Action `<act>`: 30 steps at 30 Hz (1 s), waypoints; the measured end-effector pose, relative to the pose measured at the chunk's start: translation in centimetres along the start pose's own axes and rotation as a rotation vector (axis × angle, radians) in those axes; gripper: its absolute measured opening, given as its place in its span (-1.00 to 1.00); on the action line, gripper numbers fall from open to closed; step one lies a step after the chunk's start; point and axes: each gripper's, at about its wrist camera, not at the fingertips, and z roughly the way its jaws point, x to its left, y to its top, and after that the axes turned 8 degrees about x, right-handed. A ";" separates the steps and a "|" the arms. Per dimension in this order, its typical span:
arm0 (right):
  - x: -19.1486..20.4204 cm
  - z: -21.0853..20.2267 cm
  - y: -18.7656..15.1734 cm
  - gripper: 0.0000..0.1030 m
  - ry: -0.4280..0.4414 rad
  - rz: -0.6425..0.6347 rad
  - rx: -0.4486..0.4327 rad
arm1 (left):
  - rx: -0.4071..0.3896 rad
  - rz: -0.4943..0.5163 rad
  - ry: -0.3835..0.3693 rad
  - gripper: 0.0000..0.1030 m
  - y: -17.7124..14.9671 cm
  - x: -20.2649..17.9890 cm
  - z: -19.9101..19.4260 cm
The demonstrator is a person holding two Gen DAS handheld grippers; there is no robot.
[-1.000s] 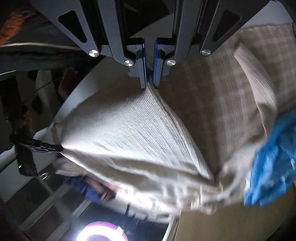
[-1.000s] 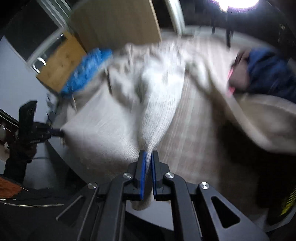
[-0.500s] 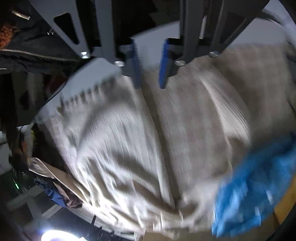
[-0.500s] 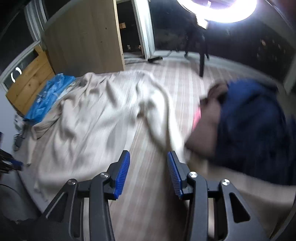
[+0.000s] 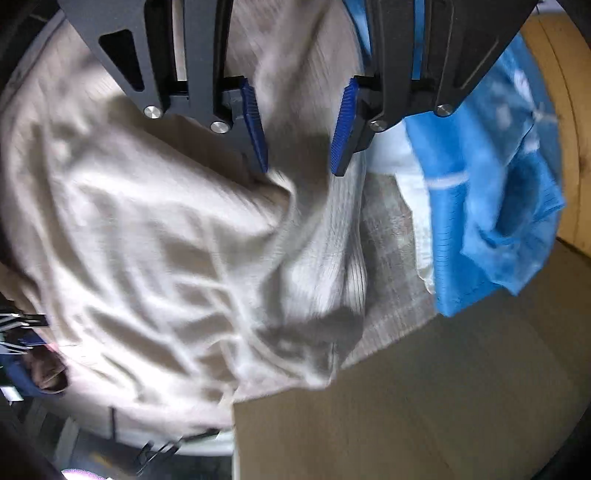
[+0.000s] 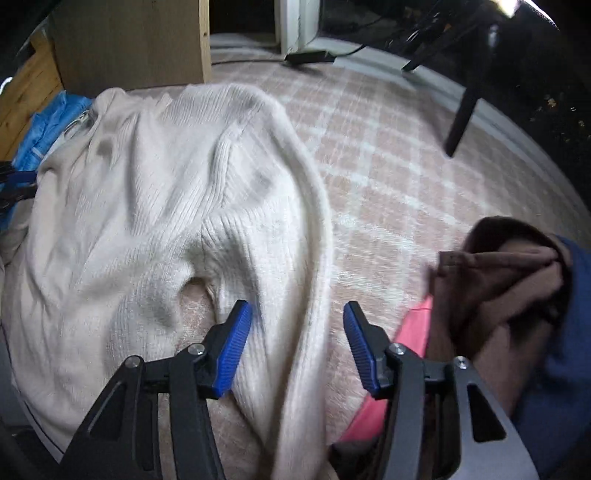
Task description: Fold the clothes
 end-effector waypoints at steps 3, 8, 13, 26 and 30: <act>-0.5 -0.6 0.0 -0.87 -0.010 0.001 -0.021 | -0.024 -0.052 0.116 -0.94 0.2 1.9 -0.6; -1.9 -2.9 -0.3 -0.69 -0.155 0.021 -0.030 | -0.011 -0.092 0.201 -0.69 -0.1 5.5 -2.5; -0.5 -6.1 1.2 -0.19 -0.096 -0.035 -0.103 | -0.089 -0.024 0.123 -0.34 0.9 5.3 -6.1; -1.0 3.5 12.2 0.01 0.092 0.041 -0.142 | -0.069 -0.089 -0.049 -0.10 9.3 4.2 1.0; -0.6 5.1 12.6 -0.39 0.126 0.014 -0.149 | -0.073 -0.123 -0.077 -0.77 9.9 5.6 1.6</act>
